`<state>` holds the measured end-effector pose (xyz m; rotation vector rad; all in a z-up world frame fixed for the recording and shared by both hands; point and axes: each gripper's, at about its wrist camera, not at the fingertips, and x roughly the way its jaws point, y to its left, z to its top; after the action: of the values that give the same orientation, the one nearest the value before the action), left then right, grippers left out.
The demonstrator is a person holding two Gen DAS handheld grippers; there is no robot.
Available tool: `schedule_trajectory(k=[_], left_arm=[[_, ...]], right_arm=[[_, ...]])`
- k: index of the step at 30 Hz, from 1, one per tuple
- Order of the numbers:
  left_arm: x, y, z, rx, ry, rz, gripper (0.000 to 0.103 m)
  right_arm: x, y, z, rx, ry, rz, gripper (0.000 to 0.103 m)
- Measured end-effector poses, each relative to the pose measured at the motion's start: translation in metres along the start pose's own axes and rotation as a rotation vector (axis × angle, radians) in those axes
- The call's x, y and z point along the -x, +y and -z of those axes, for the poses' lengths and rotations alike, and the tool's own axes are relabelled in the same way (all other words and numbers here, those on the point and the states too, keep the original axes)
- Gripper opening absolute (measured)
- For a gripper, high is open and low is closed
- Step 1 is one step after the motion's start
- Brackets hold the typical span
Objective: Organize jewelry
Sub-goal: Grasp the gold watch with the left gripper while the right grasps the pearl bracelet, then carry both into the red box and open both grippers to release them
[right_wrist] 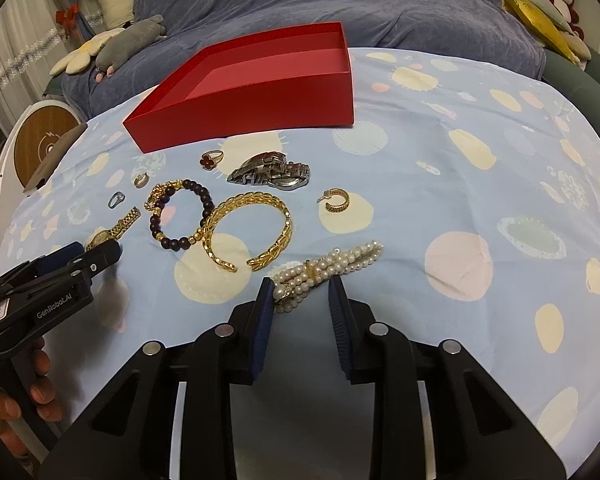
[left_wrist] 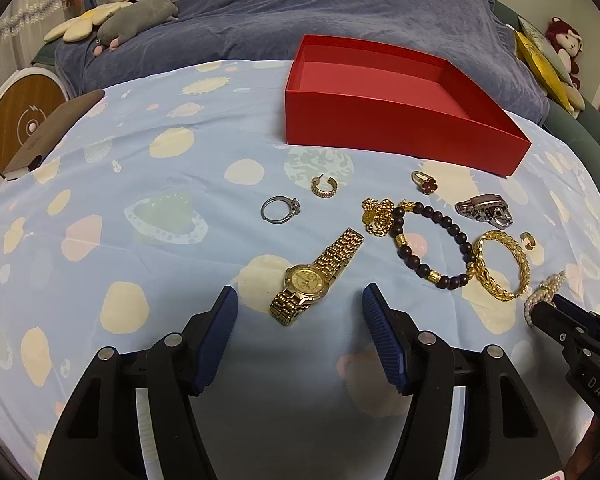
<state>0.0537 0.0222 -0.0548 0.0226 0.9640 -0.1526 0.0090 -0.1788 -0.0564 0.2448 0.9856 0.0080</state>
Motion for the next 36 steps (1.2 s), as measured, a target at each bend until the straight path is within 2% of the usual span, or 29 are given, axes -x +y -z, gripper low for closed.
schedule_trajectory(k=[5,7,9,11,13,14,16,18,19,25,28,30,33,36], left_arm=[[0.000,-0.006,0.001,-0.004,0.005,-0.003,0.061],[0.000,-0.008,0.001,-0.003,0.006,-0.002,0.061],[0.000,-0.008,0.001,-0.003,0.007,-0.004,0.061],[0.000,-0.008,0.000,0.001,0.006,-0.005,0.061],[0.000,-0.008,0.000,0.006,0.006,-0.003,0.061],[0.000,-0.007,0.000,0.008,0.006,-0.002,0.061],[0.000,-0.005,-0.001,0.012,0.007,0.002,0.061],[-0.001,-0.001,-0.002,0.017,0.007,0.006,0.061],[-0.001,0.001,-0.002,0.019,0.006,0.004,0.061],[-0.003,0.009,-0.007,0.035,0.003,0.018,0.060],[-0.003,0.006,-0.008,0.021,0.000,0.027,0.046],[-0.003,0.004,-0.009,0.023,0.005,0.047,0.027],[-0.002,0.000,-0.008,0.023,0.015,0.076,0.021],[0.000,-0.004,-0.006,0.013,0.022,0.091,0.020]], right_arm=[[0.003,-0.009,0.001,-0.058,0.019,-0.026,0.027],[0.001,-0.009,-0.002,-0.078,0.018,-0.034,0.032],[0.000,-0.008,-0.005,-0.088,0.013,-0.035,0.040],[-0.003,-0.007,-0.009,-0.099,0.010,-0.027,0.044],[-0.005,-0.007,-0.011,-0.108,0.006,-0.016,0.044],[-0.006,-0.007,-0.012,-0.107,0.004,-0.010,0.044],[-0.006,-0.006,-0.012,-0.094,0.000,0.023,0.035],[-0.006,-0.007,-0.011,-0.080,0.000,0.036,0.020],[-0.005,-0.009,-0.010,-0.080,0.002,0.033,0.017],[0.000,-0.013,-0.004,-0.073,0.009,0.010,0.016],[0.002,-0.012,-0.003,-0.064,0.013,0.003,0.016],[0.004,-0.011,-0.004,-0.060,0.014,-0.002,0.016],[0.007,-0.010,-0.004,-0.057,0.010,-0.006,0.016],[0.010,-0.011,-0.003,-0.057,0.008,-0.009,0.016]])
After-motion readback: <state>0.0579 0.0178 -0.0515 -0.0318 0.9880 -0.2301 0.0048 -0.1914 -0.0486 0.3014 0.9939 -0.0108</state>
